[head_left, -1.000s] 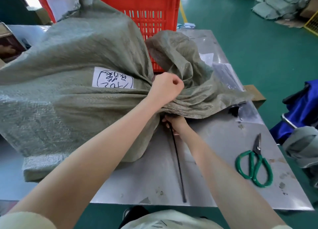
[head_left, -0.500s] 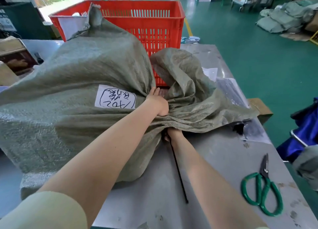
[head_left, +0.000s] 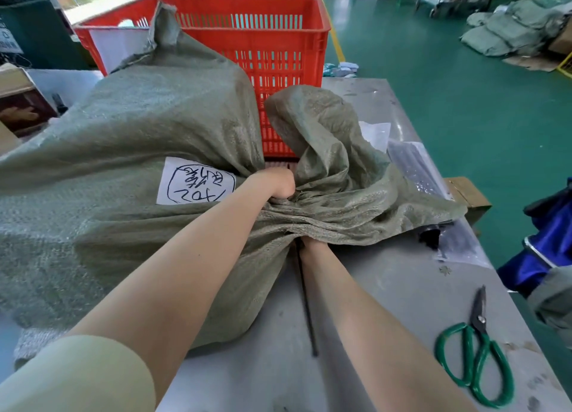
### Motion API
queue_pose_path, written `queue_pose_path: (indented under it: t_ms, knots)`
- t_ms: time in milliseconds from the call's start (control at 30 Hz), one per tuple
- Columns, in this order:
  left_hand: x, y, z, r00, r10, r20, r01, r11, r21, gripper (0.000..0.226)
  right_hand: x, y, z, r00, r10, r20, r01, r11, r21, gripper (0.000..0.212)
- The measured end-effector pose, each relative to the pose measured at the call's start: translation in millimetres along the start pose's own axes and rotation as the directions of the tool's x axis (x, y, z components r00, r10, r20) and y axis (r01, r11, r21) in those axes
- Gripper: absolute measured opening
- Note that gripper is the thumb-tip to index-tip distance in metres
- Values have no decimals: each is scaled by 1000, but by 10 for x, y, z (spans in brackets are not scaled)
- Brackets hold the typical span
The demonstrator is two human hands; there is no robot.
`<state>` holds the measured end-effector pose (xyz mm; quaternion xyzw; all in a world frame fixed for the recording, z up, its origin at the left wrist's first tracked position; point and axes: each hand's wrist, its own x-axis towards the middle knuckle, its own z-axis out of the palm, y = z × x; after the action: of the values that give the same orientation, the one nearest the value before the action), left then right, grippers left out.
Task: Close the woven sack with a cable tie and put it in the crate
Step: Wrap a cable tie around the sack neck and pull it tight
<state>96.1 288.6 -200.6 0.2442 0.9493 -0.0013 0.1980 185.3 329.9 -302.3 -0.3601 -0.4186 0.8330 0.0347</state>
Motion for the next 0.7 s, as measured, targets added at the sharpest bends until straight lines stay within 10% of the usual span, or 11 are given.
queue_pose_path:
  t_ms: [700]
  knots:
    - [52, -71, 96, 909, -53, -413, -7, 990, -142, 28, -243, 144, -170, 999, -40, -12, 38, 986, -163, 31]
